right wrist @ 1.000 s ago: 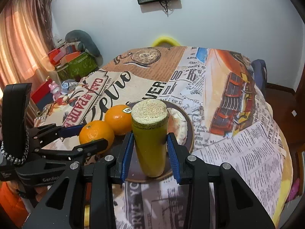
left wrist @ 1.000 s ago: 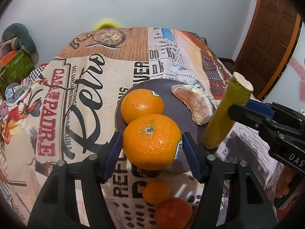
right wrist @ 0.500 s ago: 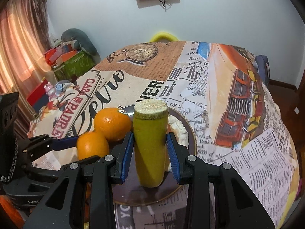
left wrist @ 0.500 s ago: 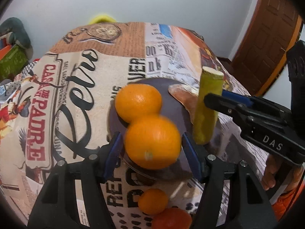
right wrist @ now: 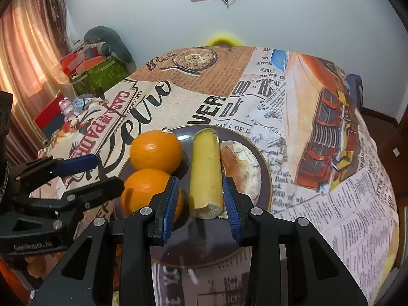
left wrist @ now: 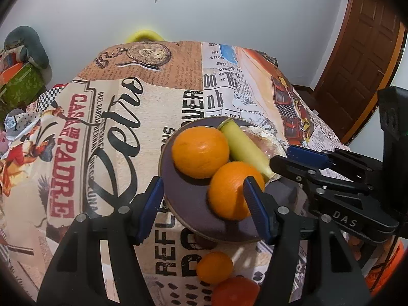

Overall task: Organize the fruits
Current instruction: 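Carry the orange onto the plate with the left tool while the right tool sets the corn there, then grasp the yellow banana from the table with the right tool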

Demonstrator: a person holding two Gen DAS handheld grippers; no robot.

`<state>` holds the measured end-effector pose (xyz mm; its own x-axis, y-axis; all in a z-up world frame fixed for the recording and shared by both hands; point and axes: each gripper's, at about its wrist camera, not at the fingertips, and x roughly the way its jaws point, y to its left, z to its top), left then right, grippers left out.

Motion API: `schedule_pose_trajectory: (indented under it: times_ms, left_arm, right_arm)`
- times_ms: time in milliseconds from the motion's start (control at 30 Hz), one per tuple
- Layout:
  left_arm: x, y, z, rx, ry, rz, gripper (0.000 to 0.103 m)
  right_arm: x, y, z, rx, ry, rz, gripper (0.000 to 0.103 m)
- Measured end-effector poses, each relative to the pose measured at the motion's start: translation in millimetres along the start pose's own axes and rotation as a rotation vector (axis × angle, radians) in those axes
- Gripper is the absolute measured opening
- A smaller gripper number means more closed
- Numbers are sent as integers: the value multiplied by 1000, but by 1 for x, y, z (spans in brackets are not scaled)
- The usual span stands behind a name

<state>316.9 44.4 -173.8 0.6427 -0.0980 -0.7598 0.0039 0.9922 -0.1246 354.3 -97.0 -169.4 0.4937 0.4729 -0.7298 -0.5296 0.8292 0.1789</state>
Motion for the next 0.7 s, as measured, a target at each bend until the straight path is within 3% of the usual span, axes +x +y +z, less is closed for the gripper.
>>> schedule_pose_trajectory:
  times_ms: [233, 367, 700]
  left_arm:
    - [-30, 4, -11, 17, -12, 28, 64]
    - [-52, 7, -21, 5, -27, 32, 64]
    - [-94, 14, -63, -2, -7, 36, 65]
  right_arm:
    - [-26, 10, -10, -19, 1, -18, 36]
    - [-46, 19, -21, -14, -14, -25, 49]
    - [-87, 52, -55, -52, -18, -29, 64]
